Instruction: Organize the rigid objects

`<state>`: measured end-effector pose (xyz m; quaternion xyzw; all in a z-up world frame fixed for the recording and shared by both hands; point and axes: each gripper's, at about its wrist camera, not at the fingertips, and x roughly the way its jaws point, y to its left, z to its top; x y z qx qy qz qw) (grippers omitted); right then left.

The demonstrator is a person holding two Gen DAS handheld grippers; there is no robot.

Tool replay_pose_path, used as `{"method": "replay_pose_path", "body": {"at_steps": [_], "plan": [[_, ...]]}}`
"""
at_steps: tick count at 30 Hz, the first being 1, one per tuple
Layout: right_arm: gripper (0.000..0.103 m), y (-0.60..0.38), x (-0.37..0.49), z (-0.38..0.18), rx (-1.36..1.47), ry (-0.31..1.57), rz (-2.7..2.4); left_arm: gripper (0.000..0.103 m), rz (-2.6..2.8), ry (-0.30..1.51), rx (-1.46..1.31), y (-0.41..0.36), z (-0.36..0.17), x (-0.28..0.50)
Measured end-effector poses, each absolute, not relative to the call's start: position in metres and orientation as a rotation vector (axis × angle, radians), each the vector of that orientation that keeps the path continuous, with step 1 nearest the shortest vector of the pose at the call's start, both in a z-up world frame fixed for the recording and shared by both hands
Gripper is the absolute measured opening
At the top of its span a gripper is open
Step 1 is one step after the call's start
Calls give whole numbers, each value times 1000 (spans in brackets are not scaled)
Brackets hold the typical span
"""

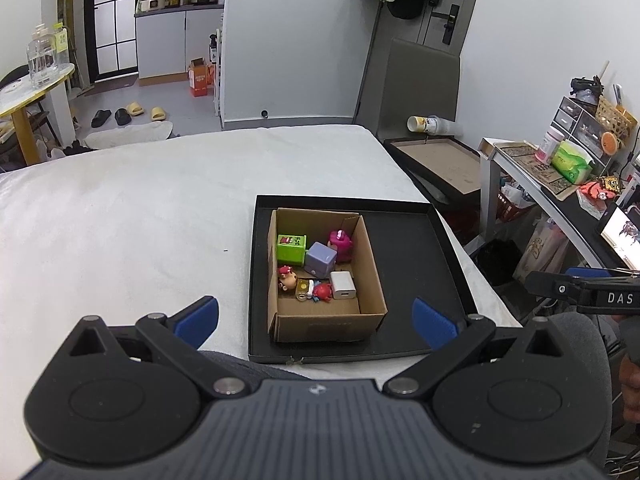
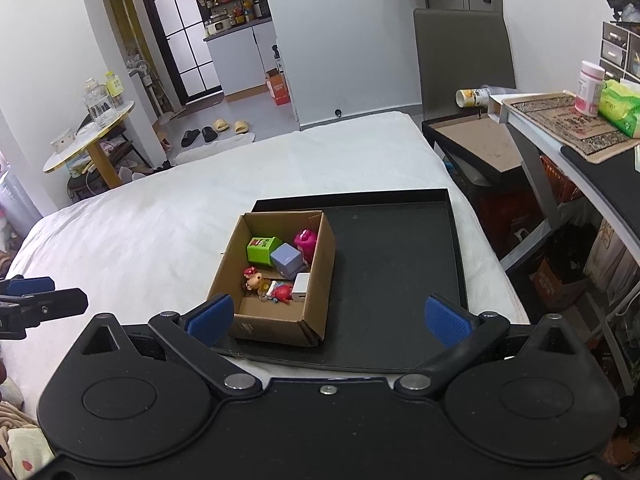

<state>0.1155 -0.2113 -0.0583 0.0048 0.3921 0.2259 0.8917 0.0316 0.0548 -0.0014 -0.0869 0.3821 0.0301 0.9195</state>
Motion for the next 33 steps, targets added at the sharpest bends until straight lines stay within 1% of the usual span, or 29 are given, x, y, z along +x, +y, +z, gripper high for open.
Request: {"method": "replay_pose_path", "body": {"at_steps": [33], "plan": [[103, -214, 116, -58, 3, 823, 472, 102, 32, 799, -182, 49, -3, 35]]}}
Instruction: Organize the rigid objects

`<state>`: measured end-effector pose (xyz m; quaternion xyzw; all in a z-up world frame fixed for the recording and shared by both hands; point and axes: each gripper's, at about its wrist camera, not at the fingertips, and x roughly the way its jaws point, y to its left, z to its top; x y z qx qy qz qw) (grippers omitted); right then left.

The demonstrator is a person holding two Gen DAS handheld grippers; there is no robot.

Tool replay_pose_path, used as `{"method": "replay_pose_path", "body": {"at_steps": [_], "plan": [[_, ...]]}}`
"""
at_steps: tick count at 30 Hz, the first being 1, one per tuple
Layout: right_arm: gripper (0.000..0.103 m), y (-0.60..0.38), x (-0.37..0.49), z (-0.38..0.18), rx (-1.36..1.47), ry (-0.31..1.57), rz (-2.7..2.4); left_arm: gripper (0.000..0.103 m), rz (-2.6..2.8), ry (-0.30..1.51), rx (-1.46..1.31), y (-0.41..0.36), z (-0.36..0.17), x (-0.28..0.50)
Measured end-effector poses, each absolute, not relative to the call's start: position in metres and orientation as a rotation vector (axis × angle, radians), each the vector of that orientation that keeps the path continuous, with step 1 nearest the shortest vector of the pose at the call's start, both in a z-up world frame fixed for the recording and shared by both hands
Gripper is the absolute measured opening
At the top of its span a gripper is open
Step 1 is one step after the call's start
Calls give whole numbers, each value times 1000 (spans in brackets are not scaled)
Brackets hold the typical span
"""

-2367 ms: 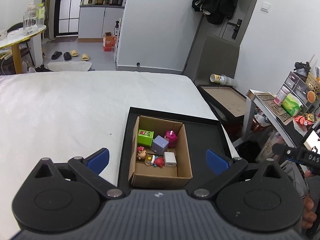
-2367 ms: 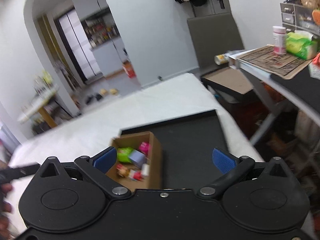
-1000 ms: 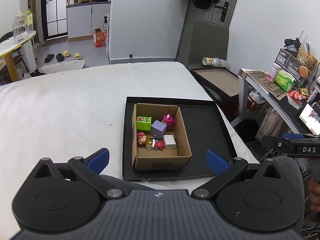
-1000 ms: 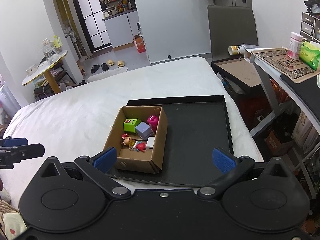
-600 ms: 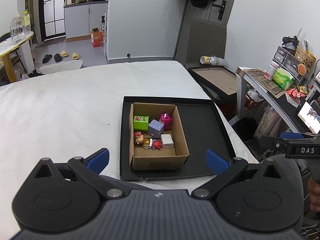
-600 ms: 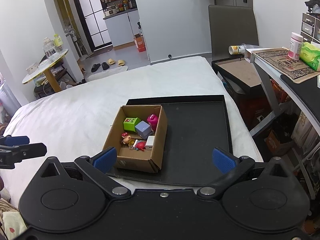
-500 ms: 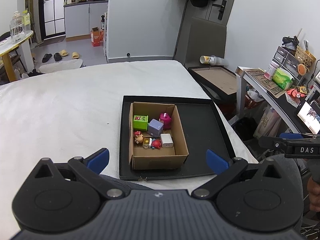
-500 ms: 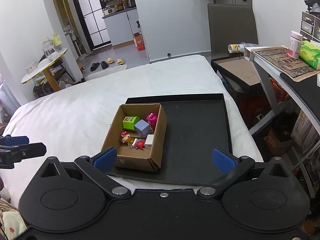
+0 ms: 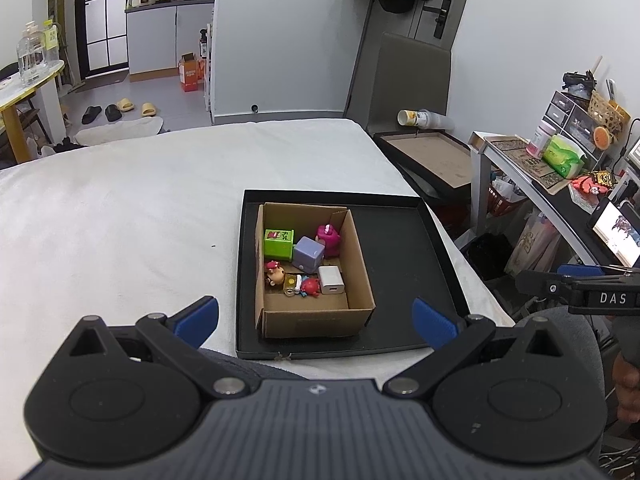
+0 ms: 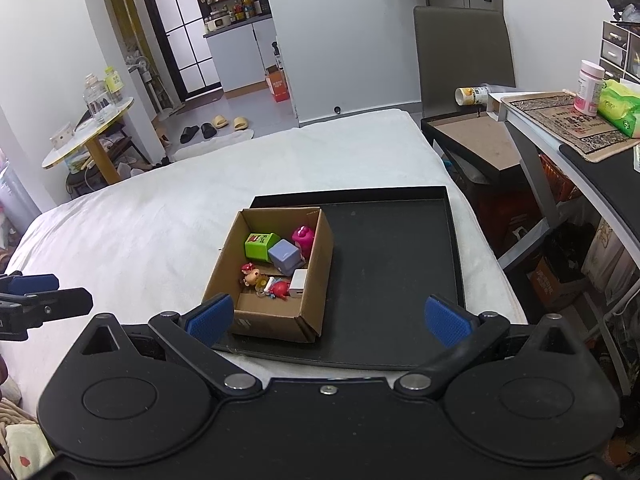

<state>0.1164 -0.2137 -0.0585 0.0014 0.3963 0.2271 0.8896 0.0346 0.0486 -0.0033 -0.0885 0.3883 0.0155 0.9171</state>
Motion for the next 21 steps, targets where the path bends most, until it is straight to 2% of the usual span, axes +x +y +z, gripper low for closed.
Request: {"method": "replay_pose_path", "body": {"at_steps": [21], "plan": [[103, -215, 117, -59, -1, 825, 469, 102, 23, 800, -187, 47, -4, 35]]}}
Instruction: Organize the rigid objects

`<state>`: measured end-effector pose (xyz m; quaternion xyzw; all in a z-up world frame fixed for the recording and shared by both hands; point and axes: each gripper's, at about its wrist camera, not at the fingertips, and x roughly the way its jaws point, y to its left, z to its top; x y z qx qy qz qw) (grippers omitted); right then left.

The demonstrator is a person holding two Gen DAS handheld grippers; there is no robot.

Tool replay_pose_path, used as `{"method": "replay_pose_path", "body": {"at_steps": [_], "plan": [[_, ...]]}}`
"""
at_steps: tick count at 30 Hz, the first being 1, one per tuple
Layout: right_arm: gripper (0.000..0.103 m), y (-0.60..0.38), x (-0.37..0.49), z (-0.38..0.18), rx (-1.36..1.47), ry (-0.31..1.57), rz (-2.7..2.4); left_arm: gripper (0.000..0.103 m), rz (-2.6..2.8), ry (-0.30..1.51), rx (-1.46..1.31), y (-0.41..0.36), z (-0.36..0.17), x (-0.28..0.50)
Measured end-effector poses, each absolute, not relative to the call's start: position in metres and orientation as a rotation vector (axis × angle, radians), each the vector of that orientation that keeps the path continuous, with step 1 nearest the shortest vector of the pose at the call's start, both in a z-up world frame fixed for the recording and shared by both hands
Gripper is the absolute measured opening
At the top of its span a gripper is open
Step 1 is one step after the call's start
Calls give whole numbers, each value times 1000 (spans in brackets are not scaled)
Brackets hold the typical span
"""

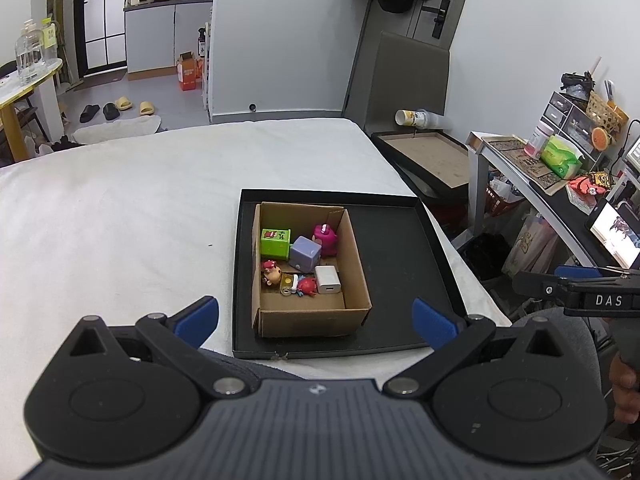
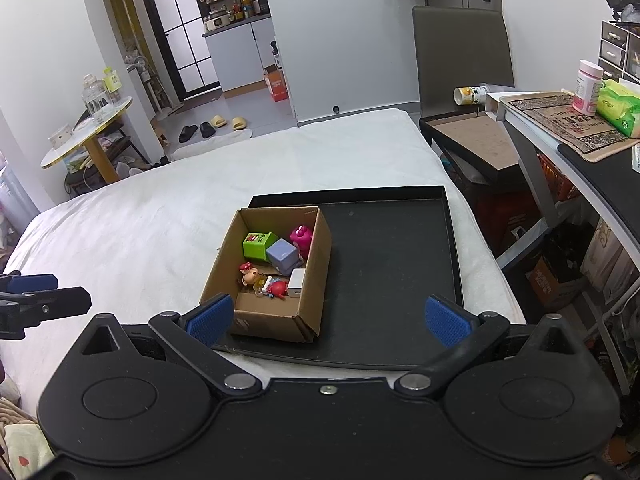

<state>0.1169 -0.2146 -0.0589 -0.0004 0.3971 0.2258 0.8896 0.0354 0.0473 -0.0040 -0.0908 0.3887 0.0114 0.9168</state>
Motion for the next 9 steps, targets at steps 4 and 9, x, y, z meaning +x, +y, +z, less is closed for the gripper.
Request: {"method": "replay_pose_path", "body": {"at_steps": [4, 9], "plan": [[103, -215, 118, -60, 0, 827, 467, 102, 15, 802, -183, 46, -4, 36], [103, -215, 118, -61, -1, 830, 465, 102, 8, 806, -183, 47, -5, 37]]}}
